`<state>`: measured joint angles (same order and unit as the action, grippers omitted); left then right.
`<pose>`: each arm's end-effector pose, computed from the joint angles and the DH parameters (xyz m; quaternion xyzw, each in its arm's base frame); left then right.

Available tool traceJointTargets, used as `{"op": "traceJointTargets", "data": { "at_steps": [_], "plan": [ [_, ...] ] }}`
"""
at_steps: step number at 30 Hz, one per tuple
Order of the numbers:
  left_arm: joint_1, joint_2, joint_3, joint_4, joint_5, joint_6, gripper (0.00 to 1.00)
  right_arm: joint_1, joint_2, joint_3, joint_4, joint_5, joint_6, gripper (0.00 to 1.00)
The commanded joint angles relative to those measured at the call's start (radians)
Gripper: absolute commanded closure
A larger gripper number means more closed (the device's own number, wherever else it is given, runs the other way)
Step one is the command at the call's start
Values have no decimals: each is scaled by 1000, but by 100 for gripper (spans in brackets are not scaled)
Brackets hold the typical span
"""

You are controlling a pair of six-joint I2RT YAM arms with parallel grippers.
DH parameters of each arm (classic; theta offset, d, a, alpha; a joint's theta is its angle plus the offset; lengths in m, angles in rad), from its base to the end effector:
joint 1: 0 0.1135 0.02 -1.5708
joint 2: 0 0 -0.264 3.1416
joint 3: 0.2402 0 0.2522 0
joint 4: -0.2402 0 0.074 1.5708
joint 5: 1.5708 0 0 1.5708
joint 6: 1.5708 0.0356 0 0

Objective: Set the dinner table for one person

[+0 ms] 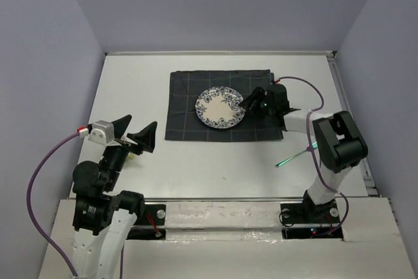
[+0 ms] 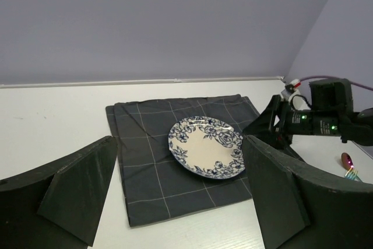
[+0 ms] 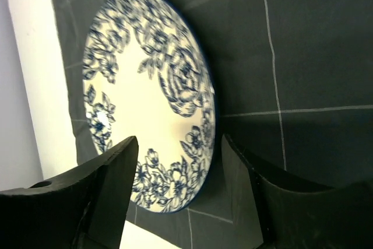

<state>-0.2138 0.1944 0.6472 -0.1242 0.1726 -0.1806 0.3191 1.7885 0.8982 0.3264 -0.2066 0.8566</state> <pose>0.0556 -0.0183 0.3608 0.0797 0.5785 -0.2079 0.7847 0.3488 0.1229 0.1604 0.1834 0.8532 0.3413 0.3492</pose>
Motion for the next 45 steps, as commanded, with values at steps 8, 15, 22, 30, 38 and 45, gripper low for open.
{"op": "traceJointTargets", "data": {
  "at_steps": [8, 15, 22, 30, 38, 45],
  "plan": [
    [13, -10, -8, 32, -24, 1, 1, 124, -336, -35, 0, 49, -295, 36],
    [71, 13, 32, -106, -470, -75, 1, 540, -189, 88, 115, 9, -450, 35],
    [100, 2, 84, -175, -798, -197, 1, 771, 119, 459, 25, 24, -571, 30],
    [79, -15, 117, -146, -795, -148, 1, 897, 394, 829, -179, 133, -706, 21],
    [47, -41, 72, -74, -791, -88, 1, 957, 577, 1119, -360, 314, -811, 20],
    [47, -50, 69, -75, -759, -86, 1, 966, 629, 1197, -391, 363, -800, 28]
  ]
}}
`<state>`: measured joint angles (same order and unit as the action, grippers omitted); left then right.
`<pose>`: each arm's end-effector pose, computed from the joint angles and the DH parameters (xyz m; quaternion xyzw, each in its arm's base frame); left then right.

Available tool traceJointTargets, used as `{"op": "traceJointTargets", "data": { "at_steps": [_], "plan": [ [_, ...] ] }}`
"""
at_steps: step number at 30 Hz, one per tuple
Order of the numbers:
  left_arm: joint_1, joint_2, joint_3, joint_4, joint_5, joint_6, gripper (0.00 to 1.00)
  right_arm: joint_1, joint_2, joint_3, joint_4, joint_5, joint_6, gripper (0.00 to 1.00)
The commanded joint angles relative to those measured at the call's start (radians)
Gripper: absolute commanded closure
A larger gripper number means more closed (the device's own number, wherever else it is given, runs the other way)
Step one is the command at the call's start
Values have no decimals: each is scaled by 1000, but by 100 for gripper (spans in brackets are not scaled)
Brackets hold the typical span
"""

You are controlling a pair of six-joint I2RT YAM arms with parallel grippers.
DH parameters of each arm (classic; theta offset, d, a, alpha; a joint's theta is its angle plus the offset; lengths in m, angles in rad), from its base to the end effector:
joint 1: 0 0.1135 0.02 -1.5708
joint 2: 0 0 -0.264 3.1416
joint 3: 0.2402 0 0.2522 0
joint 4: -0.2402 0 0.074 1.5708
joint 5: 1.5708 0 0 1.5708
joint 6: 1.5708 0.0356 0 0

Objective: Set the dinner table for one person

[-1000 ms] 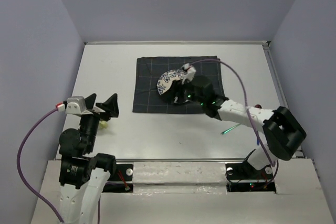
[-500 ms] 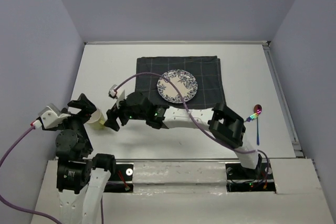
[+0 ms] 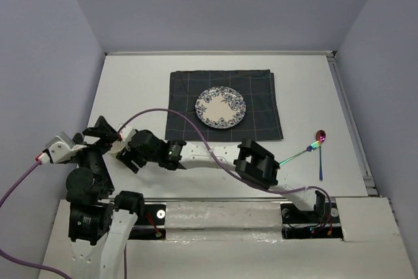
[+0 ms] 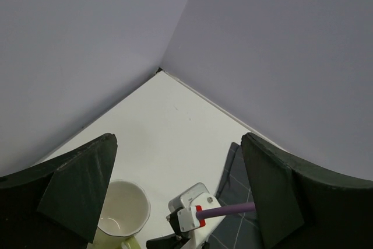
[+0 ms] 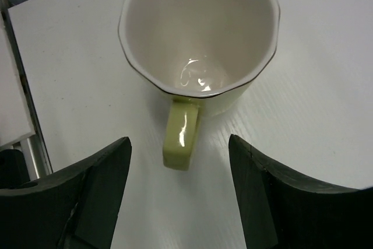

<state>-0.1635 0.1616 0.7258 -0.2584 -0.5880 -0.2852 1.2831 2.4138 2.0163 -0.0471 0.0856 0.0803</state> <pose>0.0359 0.0141 0.3689 -0.2677 0.5505 -0.0047 0.7907 0.1632 0.5409 0.2025 -0.4592 0.7095 0.3080 0.4369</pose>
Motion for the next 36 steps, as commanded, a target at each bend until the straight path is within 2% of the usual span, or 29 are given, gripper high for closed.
{"op": "traceJointTargets", "data": {
  "at_steps": [1, 5, 10, 11, 13, 14, 15, 18, 19, 23, 27, 31, 34, 36],
  "plan": [
    [-2, -17, -9, 59, 5, 20, 1, 2, 19, 87, -16, 77, -22, 31],
    [-4, -16, -12, 65, 22, 27, 1, 2, 56, 133, -14, 109, -19, 39],
    [-4, -10, -16, 67, 57, 29, 1, 2, 93, 170, 7, 117, 2, 60],
    [-4, -11, -16, 67, 59, 30, 1, 2, 97, 183, 9, 111, 4, 69],
    [-4, -13, -17, 67, 65, 32, 1, 2, 100, 196, 7, 95, 6, 79],
    [-4, -13, -19, 70, 66, 34, 1, 2, 99, 194, 9, 97, 7, 95],
    [-4, -11, -19, 68, 66, 34, 1, 2, 94, 191, 9, 104, 10, 100],
    [-4, -11, -19, 68, 71, 35, 1, 2, 41, 151, 36, 126, 16, 100],
    [-4, -11, -19, 68, 71, 35, 1, 2, 27, 141, 93, 128, 10, 100],
    [-4, -7, -9, 62, 63, 35, 1, 2, -45, 145, 153, 239, -36, 100],
    [-4, -14, -8, 56, 57, 35, 1, -25, -174, 38, 245, 314, -101, 100],
    [-4, -39, 1, 53, 63, 40, 1, -77, -312, -138, 289, 388, -140, 100],
    [-4, -37, -8, 61, 94, 46, 1, -181, -455, -319, 340, 381, -116, 100],
    [-4, -34, -11, 64, 131, 49, 1, -322, -560, -480, 354, 368, -102, 100]
  ]
}}
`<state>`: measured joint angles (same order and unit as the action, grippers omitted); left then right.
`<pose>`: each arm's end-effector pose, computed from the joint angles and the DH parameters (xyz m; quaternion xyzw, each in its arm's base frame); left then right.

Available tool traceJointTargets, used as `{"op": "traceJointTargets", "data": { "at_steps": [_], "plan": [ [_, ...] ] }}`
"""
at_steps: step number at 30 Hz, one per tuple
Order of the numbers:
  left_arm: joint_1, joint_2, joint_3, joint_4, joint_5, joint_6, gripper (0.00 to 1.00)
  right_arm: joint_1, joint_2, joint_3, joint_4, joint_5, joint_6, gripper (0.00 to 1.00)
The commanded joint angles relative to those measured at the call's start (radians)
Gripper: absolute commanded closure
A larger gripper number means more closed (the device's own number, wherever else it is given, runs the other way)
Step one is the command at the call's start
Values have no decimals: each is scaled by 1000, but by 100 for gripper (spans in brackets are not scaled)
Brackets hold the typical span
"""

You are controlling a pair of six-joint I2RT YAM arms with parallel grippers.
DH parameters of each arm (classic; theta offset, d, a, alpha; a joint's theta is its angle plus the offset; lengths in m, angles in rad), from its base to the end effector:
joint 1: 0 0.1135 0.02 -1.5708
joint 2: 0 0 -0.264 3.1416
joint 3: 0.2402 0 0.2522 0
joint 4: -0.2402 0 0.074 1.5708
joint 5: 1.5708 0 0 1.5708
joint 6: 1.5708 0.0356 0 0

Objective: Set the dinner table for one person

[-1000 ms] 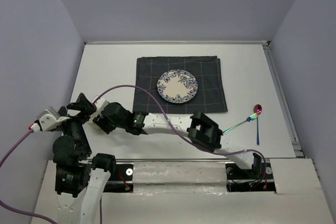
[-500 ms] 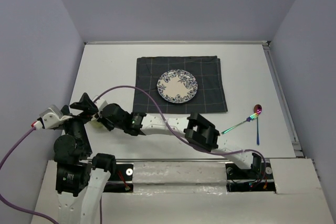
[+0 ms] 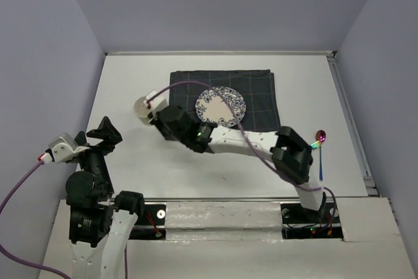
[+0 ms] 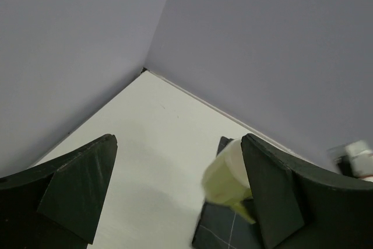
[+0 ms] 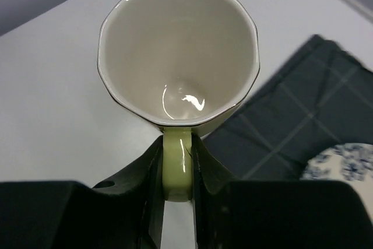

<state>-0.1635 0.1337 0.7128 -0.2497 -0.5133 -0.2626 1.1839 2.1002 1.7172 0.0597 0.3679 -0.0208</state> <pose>0.0324 0.0124 0.3669 -0.2341 0.5516 -0.0221 0.8003 0.2023 0.4625 0.2714 -0.3641 0.7181 0.1914 0.5614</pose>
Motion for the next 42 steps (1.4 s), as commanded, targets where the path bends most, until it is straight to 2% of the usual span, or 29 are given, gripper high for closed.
{"op": "traceJointTargets", "data": {
  "at_steps": [1, 2, 4, 5, 7, 9, 15, 23, 42],
  "plan": [
    [-4, -6, 2, 55, 65, 28, 1, -224, -247, -182, 247, 86, -1, 100],
    [-4, -6, -3, 61, 74, 29, 1, -300, -300, -239, 253, 89, -7, 100],
    [-5, -6, -7, 67, 105, 31, 1, -377, -362, -290, 256, 83, -4, 100],
    [-5, -8, -9, 69, 117, 31, 1, -456, -376, -329, 259, 86, -2, 100],
    [-7, -8, -10, 67, 142, 31, 1, -538, -405, -358, 262, 56, 19, 100],
    [-13, -8, -10, 63, 147, 29, 1, -652, -410, -378, 262, 19, 68, 100],
    [-31, 6, -16, 63, 168, 33, 1, -822, -335, -355, 264, 3, 59, 100],
    [-39, 12, -18, 67, 182, 37, 1, -900, -272, -364, 276, -52, 99, 100],
    [-41, 21, -19, 69, 188, 39, 1, -919, -198, -403, 305, -78, 166, 100]
  ]
}}
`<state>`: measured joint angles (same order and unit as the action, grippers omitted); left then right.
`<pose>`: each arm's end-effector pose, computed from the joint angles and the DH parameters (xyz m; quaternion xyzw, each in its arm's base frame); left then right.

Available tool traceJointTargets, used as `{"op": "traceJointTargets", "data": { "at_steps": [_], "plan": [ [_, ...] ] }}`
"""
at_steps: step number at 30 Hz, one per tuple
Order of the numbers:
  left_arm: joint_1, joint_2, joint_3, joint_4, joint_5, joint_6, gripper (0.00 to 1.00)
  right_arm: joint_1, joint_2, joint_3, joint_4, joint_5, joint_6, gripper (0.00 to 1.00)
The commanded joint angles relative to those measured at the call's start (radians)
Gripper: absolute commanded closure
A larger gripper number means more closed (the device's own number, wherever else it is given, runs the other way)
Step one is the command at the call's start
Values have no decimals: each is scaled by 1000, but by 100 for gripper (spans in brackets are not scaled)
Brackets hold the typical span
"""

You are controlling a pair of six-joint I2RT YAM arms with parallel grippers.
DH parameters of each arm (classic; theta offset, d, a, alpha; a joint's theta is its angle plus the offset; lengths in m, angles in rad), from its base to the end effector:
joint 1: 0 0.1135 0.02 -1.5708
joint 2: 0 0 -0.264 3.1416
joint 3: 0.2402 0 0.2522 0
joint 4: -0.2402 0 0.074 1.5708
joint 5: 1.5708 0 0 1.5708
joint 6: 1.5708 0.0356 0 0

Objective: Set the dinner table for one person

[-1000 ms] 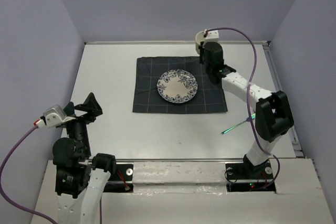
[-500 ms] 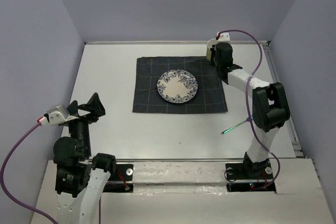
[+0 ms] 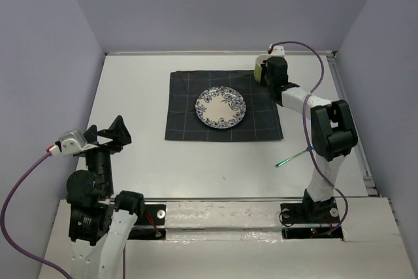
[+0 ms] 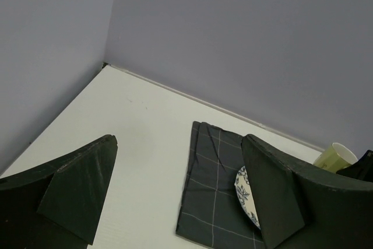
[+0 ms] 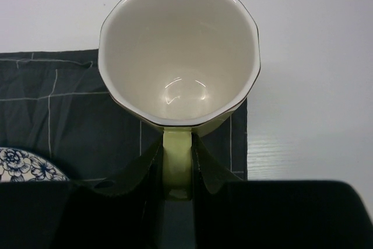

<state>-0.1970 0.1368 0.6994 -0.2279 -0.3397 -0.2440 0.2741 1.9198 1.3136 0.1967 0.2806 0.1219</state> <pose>0.0369 0.0047 0.3662 -0.1511 0.5677 -0.0801 0.8053 0.4311 0.1110 0.2282 0.0136 0.8313 -0.0078 0.5556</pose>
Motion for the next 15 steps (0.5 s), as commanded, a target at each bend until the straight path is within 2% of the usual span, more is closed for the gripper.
{"op": "traceJointTargets", "data": {
  "at_steps": [1, 11, 13, 14, 15],
  "plan": [
    [-7, 18, -5, 47, 15, 18, 1, -9, -9, 1, 175, 11, 27, 100],
    [-7, 20, -5, 47, 19, 20, 1, -18, 8, -45, 202, 48, 44, 100],
    [-7, 20, -6, 47, 21, 20, 1, -18, 10, -53, 202, 72, 56, 92],
    [-7, 20, -6, 47, 21, 20, 1, -18, 8, -59, 202, 75, 61, 78],
    [-7, 20, -6, 47, 22, 20, 1, -18, 5, -60, 202, 77, 65, 73]
  ]
}}
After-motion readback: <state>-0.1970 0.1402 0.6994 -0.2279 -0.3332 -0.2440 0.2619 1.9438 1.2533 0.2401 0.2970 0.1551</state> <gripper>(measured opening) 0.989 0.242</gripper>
